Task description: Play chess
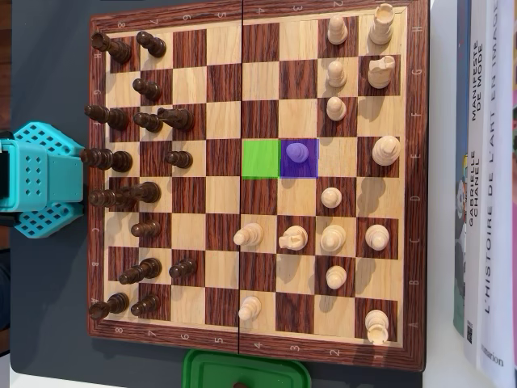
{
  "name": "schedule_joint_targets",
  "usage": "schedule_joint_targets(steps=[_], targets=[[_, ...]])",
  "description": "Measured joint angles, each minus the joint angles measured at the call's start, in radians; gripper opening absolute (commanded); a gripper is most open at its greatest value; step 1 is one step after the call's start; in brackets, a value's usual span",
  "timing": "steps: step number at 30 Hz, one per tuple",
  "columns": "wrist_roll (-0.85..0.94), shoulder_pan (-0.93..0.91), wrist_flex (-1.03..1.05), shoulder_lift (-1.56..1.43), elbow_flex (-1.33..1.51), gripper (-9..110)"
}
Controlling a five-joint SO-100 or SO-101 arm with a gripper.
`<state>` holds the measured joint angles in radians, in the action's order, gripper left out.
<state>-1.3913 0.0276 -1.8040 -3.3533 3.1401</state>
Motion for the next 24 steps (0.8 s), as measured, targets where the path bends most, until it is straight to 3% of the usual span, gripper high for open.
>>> schedule_joint_targets(steps=[9, 24], targets=[[0.000, 0.000, 0.060, 0.005, 0.000, 16], [0.003, 0.008, 0.802, 0.006, -0.032, 15]])
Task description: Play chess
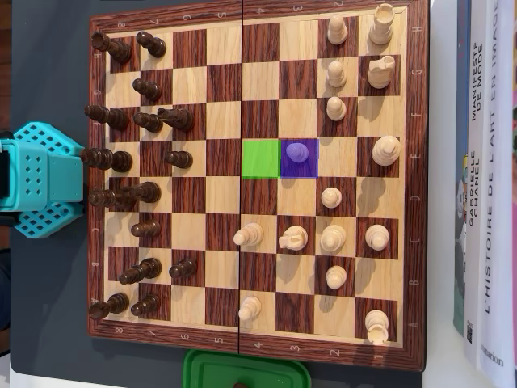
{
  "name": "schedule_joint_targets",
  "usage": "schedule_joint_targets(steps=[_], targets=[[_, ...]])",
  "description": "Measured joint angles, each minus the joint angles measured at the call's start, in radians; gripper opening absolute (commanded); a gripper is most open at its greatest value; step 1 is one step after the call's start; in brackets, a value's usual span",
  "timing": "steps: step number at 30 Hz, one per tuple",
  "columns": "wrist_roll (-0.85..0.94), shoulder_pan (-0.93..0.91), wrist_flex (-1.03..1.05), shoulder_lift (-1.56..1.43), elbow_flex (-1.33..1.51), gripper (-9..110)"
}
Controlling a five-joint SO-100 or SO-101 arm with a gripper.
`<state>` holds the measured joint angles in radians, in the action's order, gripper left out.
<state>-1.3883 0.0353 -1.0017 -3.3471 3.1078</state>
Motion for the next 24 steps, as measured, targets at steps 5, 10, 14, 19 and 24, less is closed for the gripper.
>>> schedule_joint_targets(steps=[5, 10, 14, 19, 24], targets=[[0.000, 0.003, 0.339, 0.000, -0.104, 15], [0.000, 0.003, 0.741, 0.008, -0.229, 15], [0.000, 0.025, 1.037, 0.029, -0.288, 15], [0.000, 0.067, 1.399, 0.156, -0.388, 16], [0.000, 0.074, 1.756, 0.311, -0.557, 15]])
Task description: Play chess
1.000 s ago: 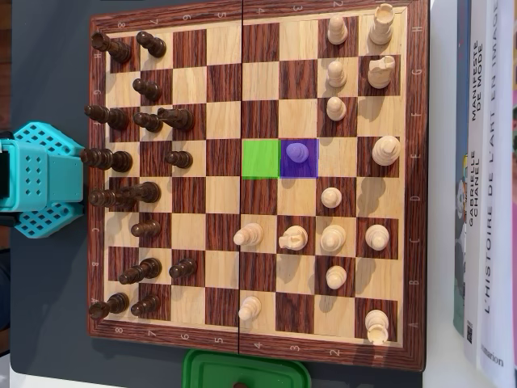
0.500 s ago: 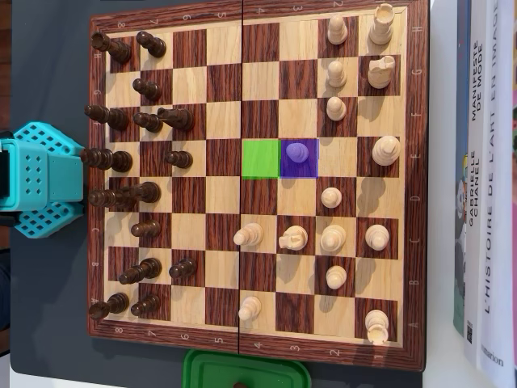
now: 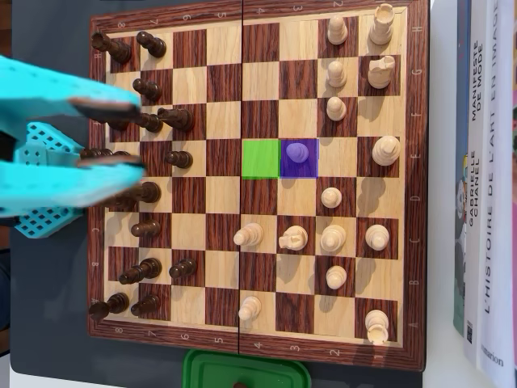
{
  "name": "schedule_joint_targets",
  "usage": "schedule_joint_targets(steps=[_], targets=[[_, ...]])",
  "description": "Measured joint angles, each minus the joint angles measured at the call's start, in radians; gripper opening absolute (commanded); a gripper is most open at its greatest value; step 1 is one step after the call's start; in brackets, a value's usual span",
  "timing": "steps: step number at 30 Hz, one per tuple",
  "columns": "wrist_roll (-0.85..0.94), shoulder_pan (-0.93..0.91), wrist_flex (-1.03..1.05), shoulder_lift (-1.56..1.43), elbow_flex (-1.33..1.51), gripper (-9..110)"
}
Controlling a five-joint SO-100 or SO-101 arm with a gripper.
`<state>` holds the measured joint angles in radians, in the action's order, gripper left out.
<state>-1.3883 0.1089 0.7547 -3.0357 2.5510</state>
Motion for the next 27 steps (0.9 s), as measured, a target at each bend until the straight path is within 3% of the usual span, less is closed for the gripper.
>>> schedule_joint_targets(steps=[11, 27], targets=[[0.000, 0.003, 0.535, 0.522, -0.420, 16], [-0.058, 0.057, 0.617, 1.039, -0.755, 16]])
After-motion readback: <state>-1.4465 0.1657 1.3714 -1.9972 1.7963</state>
